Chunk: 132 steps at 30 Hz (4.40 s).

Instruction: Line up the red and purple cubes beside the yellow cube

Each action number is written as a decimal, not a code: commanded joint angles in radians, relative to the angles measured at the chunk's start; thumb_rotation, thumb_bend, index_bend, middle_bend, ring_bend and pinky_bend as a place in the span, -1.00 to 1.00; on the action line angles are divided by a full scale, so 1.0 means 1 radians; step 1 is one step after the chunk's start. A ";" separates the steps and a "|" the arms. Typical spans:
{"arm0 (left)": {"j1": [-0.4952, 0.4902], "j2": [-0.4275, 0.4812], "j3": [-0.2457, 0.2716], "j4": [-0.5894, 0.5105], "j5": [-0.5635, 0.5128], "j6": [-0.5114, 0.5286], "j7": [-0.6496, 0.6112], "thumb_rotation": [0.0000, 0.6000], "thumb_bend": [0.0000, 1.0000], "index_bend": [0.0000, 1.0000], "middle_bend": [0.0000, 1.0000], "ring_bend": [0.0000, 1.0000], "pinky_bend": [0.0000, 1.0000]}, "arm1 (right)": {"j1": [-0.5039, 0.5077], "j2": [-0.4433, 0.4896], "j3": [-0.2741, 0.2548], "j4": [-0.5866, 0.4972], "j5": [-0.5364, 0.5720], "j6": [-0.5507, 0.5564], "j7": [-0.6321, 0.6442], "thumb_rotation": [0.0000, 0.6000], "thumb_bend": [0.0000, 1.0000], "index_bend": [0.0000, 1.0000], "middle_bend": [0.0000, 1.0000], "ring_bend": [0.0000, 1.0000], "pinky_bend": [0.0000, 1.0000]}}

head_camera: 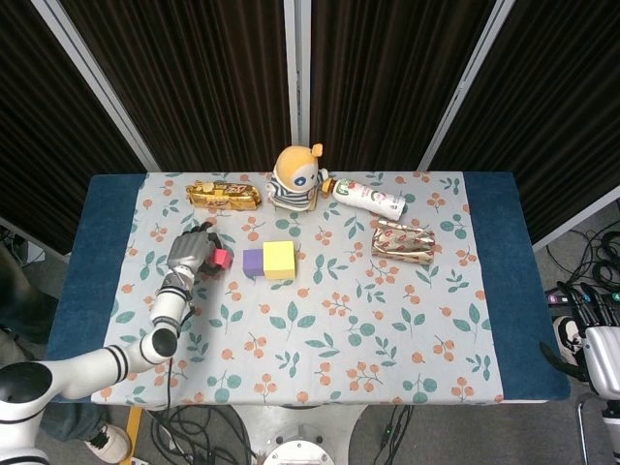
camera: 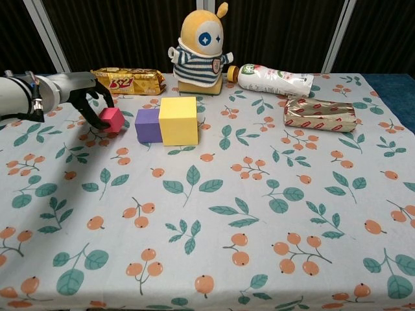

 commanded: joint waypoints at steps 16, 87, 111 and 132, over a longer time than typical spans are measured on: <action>-0.052 -0.016 -0.005 -0.067 -0.158 0.070 0.095 1.00 -0.31 0.00 -0.62 -0.74 -0.67 | -0.004 -0.002 -0.002 0.014 -0.003 0.004 0.016 1.00 -0.70 -0.91 -0.74 -1.00 -0.77; 0.005 -0.148 -0.029 0.193 0.158 0.069 0.011 1.00 -0.65 -0.62 -0.76 -0.81 -0.67 | -0.013 0.007 0.002 0.010 0.009 0.009 0.012 1.00 -0.70 -0.91 -0.74 -1.00 -0.77; -0.012 -0.164 -0.037 0.220 0.170 0.046 0.052 1.00 -0.65 -0.62 -0.76 -0.81 -0.67 | -0.016 0.006 0.003 0.016 0.015 0.007 0.018 1.00 -0.70 -0.91 -0.74 -1.00 -0.77; -0.026 -0.189 -0.050 0.269 0.206 0.013 0.028 1.00 -0.65 -0.62 -0.76 -0.81 -0.68 | -0.023 0.010 0.004 0.010 0.020 0.012 0.012 1.00 -0.70 -0.91 -0.74 -1.00 -0.75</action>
